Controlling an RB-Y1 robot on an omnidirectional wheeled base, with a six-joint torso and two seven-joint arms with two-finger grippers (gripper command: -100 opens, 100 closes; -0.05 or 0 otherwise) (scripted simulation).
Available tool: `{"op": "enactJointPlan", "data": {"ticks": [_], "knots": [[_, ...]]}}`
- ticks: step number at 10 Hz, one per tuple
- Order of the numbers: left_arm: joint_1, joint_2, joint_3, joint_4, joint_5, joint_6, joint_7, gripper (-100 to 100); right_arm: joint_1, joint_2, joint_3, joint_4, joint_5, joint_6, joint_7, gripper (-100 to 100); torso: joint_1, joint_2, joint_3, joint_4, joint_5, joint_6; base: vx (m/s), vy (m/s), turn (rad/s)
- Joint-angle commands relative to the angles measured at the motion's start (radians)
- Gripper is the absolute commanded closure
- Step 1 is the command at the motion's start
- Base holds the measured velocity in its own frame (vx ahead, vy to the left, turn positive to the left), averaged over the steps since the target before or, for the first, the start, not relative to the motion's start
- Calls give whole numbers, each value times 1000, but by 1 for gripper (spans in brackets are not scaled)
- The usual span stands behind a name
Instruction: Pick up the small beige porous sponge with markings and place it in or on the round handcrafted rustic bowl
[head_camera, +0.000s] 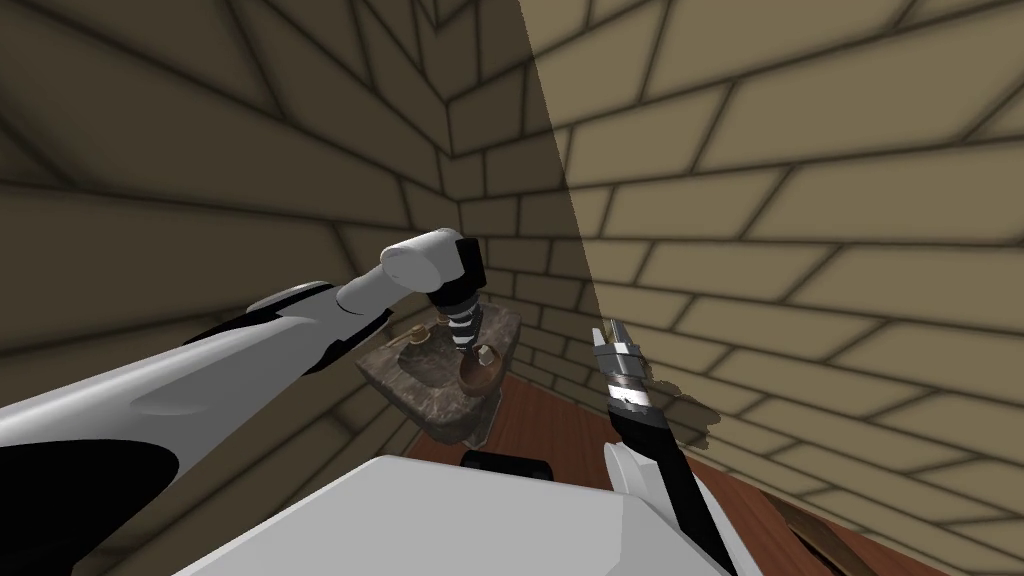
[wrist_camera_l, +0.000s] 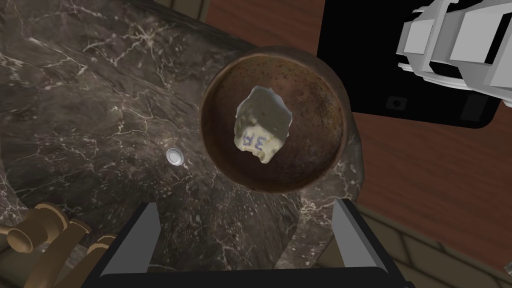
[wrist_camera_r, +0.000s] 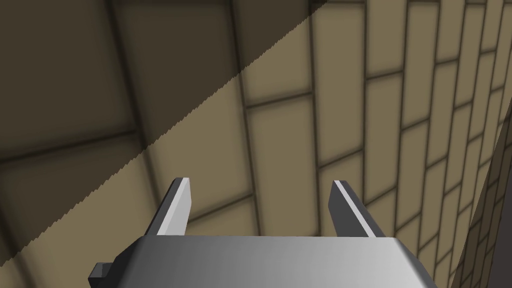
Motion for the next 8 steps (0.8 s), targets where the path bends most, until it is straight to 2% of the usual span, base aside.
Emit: {"op": "enactJointPlan", "data": {"ticks": [1, 2, 3, 8], "knots": [[-27, 20, 4, -15, 45, 3, 28, -100, 0, 0, 0, 0, 0, 0, 0, 0, 0, 0, 0, 0, 0, 0, 38, -2, 9], [-16, 12, 3, -13, 28, 3, 21, -100, 0, 0, 0, 0, 0, 0, 0, 0, 0, 0, 0, 0, 0, 0, 17, 0, 3], [-17, 13, 3, -15, 31, 3, 25, 0, 0, 0, 0, 0, 0, 0, 0, 0, 1, 1, 0, 0, 0, 0, 0, 0, 0], [-17, 13, 3, -15, 31, 3, 24, 0, 0, 0, 0, 0, 0, 0, 0, 0, 1, 2, 1, 0, 0, 0, 0, 0, 0]]}}
